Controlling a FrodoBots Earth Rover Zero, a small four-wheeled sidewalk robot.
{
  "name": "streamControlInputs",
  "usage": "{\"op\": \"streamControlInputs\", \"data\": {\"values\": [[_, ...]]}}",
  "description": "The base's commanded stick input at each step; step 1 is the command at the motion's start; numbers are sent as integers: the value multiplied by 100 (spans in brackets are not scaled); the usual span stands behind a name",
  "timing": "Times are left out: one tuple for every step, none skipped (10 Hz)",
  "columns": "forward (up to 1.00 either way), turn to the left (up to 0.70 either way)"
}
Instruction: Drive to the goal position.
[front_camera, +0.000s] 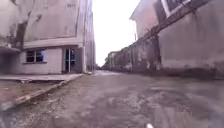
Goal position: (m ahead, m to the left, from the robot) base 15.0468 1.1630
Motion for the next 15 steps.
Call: {"op": "streamControlInputs", "data": {"values": [[70, 0], [70, 0], [70, 0], [70, 0], [70, 0], [70, 0], [70, 0], [70, 0], [70, 0], [70, 0], [70, 0], [70, 0], [70, 0], [70, 0], [70, 3]]}}
